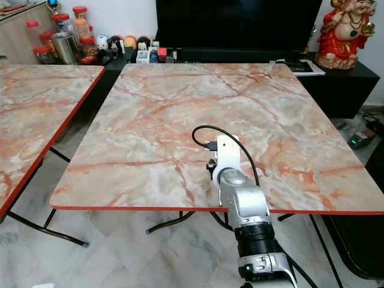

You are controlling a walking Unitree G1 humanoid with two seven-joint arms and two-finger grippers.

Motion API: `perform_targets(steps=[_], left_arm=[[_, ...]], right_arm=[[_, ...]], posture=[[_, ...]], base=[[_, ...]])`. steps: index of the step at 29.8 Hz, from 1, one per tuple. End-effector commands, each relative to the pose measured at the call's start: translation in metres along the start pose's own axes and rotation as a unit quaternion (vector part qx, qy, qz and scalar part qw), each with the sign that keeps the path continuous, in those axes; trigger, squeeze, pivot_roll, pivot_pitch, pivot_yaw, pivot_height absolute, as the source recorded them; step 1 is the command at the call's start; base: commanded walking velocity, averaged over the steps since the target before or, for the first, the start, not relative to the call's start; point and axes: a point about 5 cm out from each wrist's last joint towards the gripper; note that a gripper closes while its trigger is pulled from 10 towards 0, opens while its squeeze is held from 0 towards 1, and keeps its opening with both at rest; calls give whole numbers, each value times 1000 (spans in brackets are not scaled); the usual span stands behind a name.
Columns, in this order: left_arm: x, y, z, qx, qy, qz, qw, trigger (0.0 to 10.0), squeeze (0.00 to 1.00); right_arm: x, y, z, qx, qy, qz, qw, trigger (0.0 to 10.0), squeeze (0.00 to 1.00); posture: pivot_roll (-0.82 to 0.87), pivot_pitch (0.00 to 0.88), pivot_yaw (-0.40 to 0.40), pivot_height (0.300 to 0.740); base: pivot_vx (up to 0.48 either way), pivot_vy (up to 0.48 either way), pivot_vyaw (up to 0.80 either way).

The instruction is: Setting the table

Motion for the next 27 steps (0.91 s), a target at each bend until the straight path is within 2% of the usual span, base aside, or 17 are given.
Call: perform_targets(steps=[1,4,11,12,13,19,20,21,22,27], left_arm=[[2,0,-2,10,-13,-2,1000,10000,0],[2,0,-2,10,-13,-2,1000,10000,0],[2,0,-2,9,-15,-2,1000,10000,0],[2,0,-2,8,-16,-2,1000,10000,0],[2,0,-2,8,-16,-2,1000,10000,0],[3,0,-1,8,-17,-1,1000,10000,0],[4,0,-1,8,-18,-1,1000,10000,0],[4,0,-1,8,-18,-1,1000,10000,0],[4,0,-1,8,-19,-1,1000,10000,0],[4,0,-1,8,-20,0,1000,10000,0]], right_arm=[[-2,-1,4,-5,-2,-6,1000,10000,0],[-8,-4,2,2,-11,-22,1000,10000,0],[-9,-7,1,1,-6,-25,1000,10000,0],[-9,-9,2,-1,-12,-23,1000,10000,67],[-9,-9,2,-2,-13,-22,1000,10000,1000],[-4,-12,3,-1,-18,-17,1000,10000,1000],[-3,-12,3,-1,-18,-16,1000,10000,898],[-1,-12,3,-1,-18,-12,1000,10000,898],[0,-13,3,-1,-19,-11,1000,10000,0],[2,-15,2,2,-22,-9,1000,10000,0]], posture=[[-8,0,-2,732],[-5,0,-2,732],[-5,0,2,732],[-2,0,4,732],[-2,0,4,732],[1,0,10,732],[2,0,12,732],[2,0,13,732],[2,0,13,732],[2,0,14,732]], base=[[0,0,0],[0,0,0],[0,0,0],[0,0,0],[0,0,0],[0,0,0],[0,0,0],[0,0,0],[0,0,0],[0,0,0]])
Point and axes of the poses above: a point about 5 cm out from each wrist's last joint towards the gripper, its own y axis pointing back from the gripper into the wrist, its own z axis along the axis of the wrist's last joint, x = y × z, and after that the axes turned 12 degrees about y, right-handed
